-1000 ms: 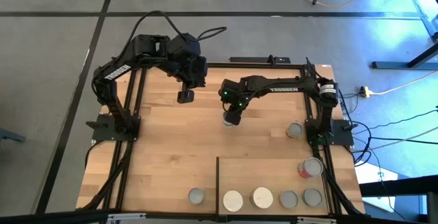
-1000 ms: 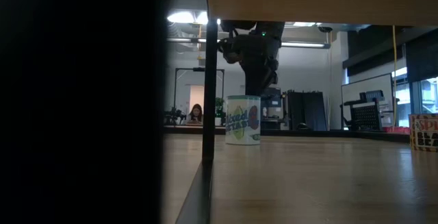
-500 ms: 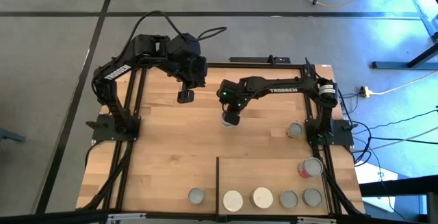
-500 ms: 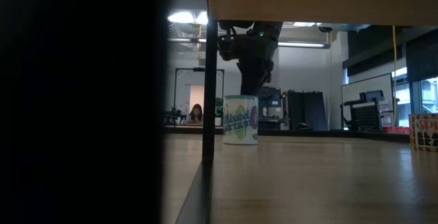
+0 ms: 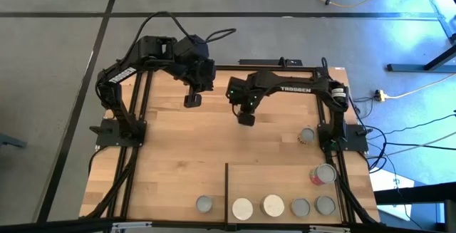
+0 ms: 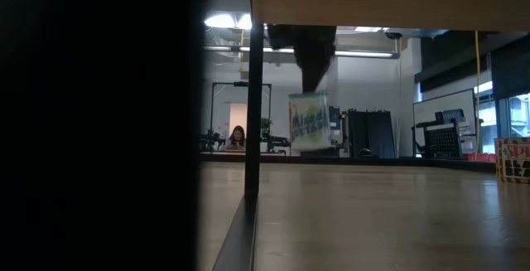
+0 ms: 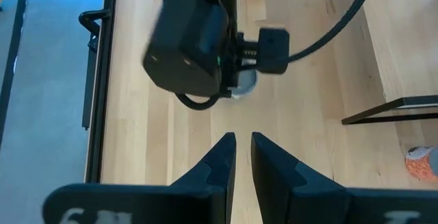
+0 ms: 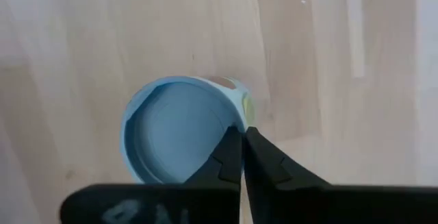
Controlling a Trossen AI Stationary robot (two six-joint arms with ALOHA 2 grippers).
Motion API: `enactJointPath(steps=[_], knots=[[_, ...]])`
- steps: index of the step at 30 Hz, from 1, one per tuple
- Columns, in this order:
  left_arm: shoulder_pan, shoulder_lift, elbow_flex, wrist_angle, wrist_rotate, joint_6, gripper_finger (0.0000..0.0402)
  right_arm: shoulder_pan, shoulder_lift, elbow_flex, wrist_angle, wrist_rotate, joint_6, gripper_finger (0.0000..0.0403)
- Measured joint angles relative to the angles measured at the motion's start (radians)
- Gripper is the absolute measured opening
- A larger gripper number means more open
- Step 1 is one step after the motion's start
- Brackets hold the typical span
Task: Pick and place cans onto a shelf
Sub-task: Put the canned mixed vegetables on the shelf
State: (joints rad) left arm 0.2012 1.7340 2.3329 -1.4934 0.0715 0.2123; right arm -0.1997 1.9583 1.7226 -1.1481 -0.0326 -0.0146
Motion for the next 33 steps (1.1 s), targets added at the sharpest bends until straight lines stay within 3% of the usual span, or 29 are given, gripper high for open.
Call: enactJointPath(steps=[17,23,33], knots=[[0.010,-0.072,0.000,-0.078,0.000,0.001,0.0039,0.048,-0.006,0.421,-0.416,0.103,-0.131,0.0004],[0.010,-0.144,0.002,-0.078,0.037,0.006,0.0039,0.090,-0.045,0.516,-0.426,0.145,-0.146,0.0004],[0.010,-0.179,0.001,-0.078,0.055,0.090,0.0039,0.175,-0.207,0.547,-0.424,0.147,0.115,0.0004]])
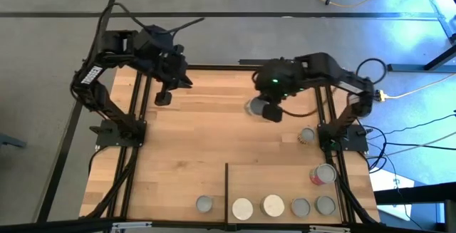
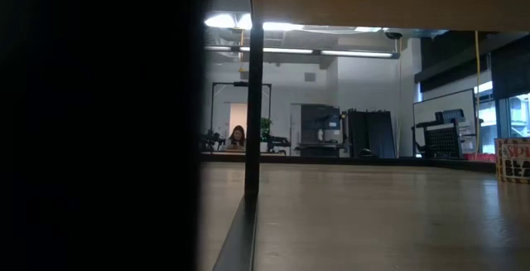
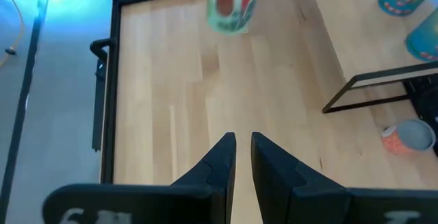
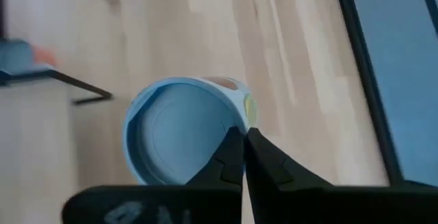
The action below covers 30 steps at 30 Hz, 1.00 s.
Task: Pick and place cans onto a shelf
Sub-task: Put the canned mixed vegetables on the shelf
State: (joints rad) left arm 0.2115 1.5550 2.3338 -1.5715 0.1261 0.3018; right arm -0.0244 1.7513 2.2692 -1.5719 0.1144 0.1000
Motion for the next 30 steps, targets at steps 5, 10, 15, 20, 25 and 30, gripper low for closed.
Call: enactJointPath(steps=[5,10,15,20,25,30], knots=[[0.000,0.000,-0.001,0.000,0.000,0.034,0.0039,0.067,-0.066,0.000,0.000,-0.002,0.116,0.0004],[0.000,0.002,-0.001,0.000,0.000,0.046,0.0039,0.147,-0.094,0.000,0.000,-0.041,0.169,0.0003],[0.000,0.002,-0.001,0.000,0.005,0.034,0.0039,0.220,-0.133,-0.042,0.003,-0.055,0.187,0.0003],[0.000,0.002,-0.001,0.000,0.024,0.017,0.0039,0.276,-0.242,-0.226,0.001,0.018,0.305,0.0003],[0.000,0.002,-0.001,0.000,0.024,0.010,0.0039,0.334,-0.348,-0.398,-0.001,0.043,0.438,0.0003],[0.000,0.002,-0.001,0.000,0.018,-0.011,0.0039,0.415,-0.419,-0.532,0.000,-0.068,0.618,0.0003]])
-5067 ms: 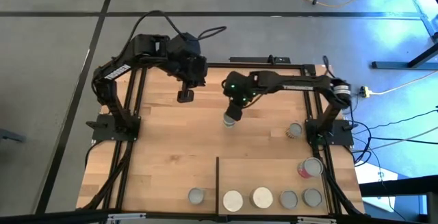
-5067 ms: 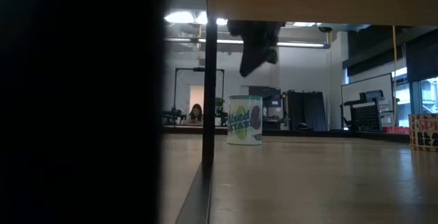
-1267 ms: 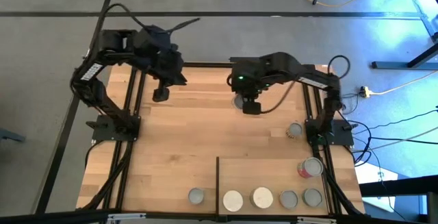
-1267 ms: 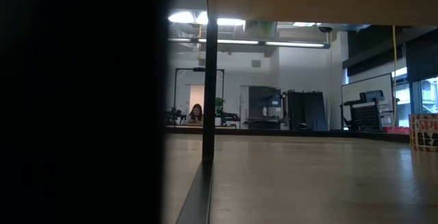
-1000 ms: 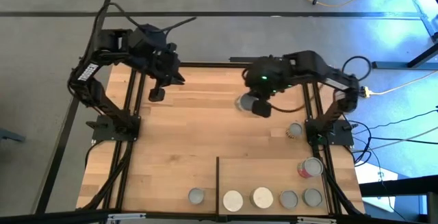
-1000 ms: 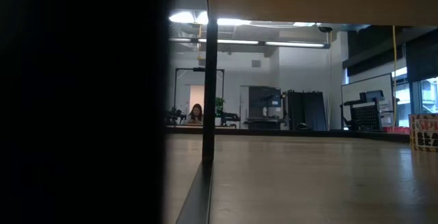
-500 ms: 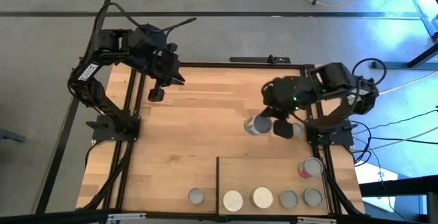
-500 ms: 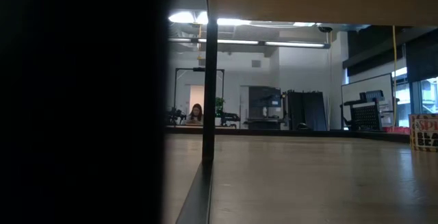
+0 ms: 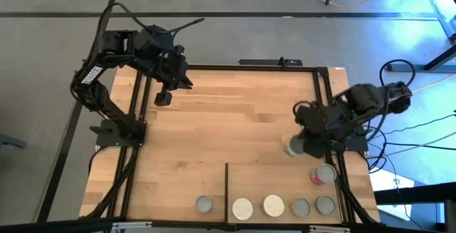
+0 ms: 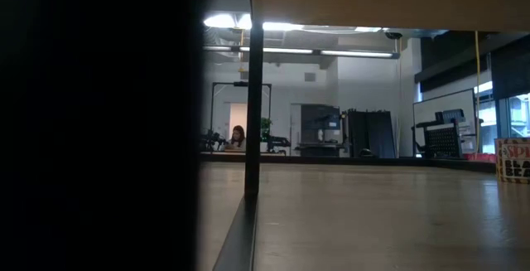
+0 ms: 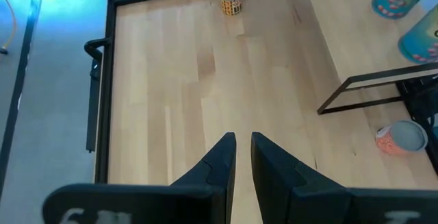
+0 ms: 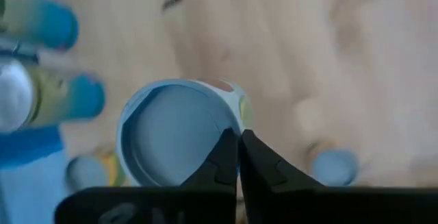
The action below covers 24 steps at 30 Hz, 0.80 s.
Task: Pick and place cans onto a shelf
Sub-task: Put the canned mixed vegetables on the shelf
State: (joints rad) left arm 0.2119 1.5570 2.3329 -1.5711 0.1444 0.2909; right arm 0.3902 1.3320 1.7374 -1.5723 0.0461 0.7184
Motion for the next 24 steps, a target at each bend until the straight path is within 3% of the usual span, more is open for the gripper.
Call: enactJointPath(steps=[6,24], knots=[[0.000,0.000,0.000,0.001,-0.001,0.000,0.0039,0.097,-0.009,-0.080,0.056,-0.139,0.113,0.0003],[0.000,0.011,0.001,0.016,-0.002,0.000,0.0039,0.193,0.003,-0.292,0.315,-0.198,0.172,0.0004]])
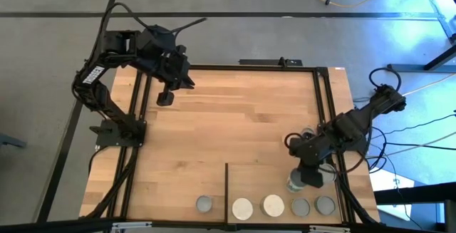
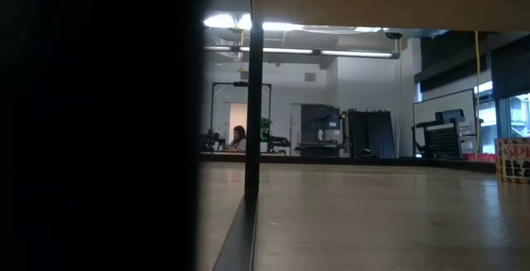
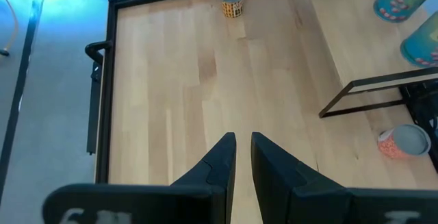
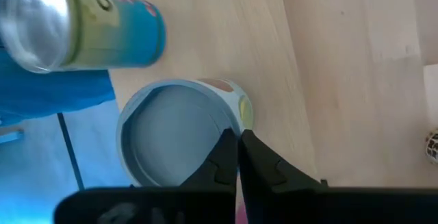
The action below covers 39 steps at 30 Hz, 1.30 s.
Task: Pick and place cans onto a shelf
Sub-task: Put the canned mixed vegetables on the shelf
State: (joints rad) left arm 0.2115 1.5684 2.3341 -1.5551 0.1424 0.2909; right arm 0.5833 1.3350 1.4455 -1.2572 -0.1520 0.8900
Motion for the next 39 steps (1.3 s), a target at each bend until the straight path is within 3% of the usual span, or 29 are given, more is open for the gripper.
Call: enactJointPath(steps=[14,39], knots=[[0.000,0.003,-0.001,0.000,0.000,0.005,0.0039,0.000,0.000,-0.033,-0.010,0.091,-0.037,0.0002],[0.000,0.003,-0.001,0.000,0.000,0.007,0.0039,0.000,0.006,-0.033,-0.045,0.051,-0.061,0.0032]])
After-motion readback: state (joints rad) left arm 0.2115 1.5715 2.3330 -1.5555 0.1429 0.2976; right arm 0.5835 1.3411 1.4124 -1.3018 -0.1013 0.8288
